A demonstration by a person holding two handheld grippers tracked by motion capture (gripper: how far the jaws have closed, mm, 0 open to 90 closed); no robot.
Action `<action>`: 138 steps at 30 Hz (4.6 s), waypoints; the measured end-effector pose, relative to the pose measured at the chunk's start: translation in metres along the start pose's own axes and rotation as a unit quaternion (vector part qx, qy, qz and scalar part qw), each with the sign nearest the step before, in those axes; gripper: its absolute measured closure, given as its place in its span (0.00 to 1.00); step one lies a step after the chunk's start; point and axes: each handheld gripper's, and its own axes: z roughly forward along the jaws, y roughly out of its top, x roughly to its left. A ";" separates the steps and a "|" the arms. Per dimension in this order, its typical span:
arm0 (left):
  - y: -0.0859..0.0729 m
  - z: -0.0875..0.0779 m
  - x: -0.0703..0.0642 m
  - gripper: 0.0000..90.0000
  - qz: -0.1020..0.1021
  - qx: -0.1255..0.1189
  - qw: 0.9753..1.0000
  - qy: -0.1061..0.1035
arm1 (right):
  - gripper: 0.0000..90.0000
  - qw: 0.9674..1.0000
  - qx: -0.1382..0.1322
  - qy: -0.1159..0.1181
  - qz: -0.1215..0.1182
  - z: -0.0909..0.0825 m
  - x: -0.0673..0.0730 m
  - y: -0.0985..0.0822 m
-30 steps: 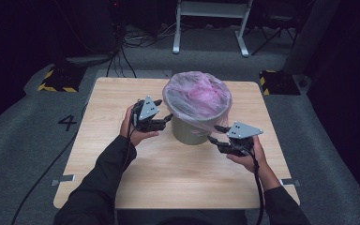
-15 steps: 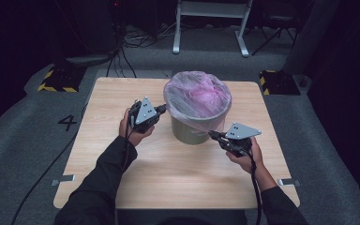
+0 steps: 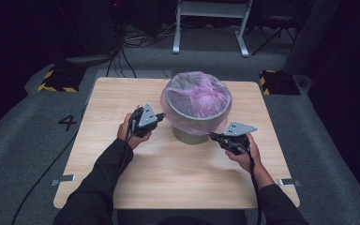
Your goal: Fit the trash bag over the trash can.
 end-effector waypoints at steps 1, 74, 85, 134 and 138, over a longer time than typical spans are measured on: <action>-0.001 0.003 -0.001 1.00 0.005 0.008 1.000 0.001 | 1.00 1.000 0.005 -0.002 0.004 0.003 -0.002 -0.002; -0.092 -0.044 -0.051 0.16 -0.130 0.142 0.977 -0.095 | 0.25 0.995 -0.079 -0.056 0.037 -0.073 -0.038 0.055; -0.092 -0.043 -0.051 0.15 -0.132 0.142 0.976 -0.096 | 0.27 0.995 -0.082 -0.055 0.015 -0.066 -0.044 0.096; -0.092 -0.043 -0.051 0.15 -0.132 0.142 0.976 -0.096 | 0.27 0.987 0.156 0.021 0.018 0.044 -0.074 0.147; -0.092 -0.043 -0.051 0.15 -0.132 0.143 0.976 -0.096 | 0.26 0.984 0.174 0.017 0.018 0.048 -0.075 0.147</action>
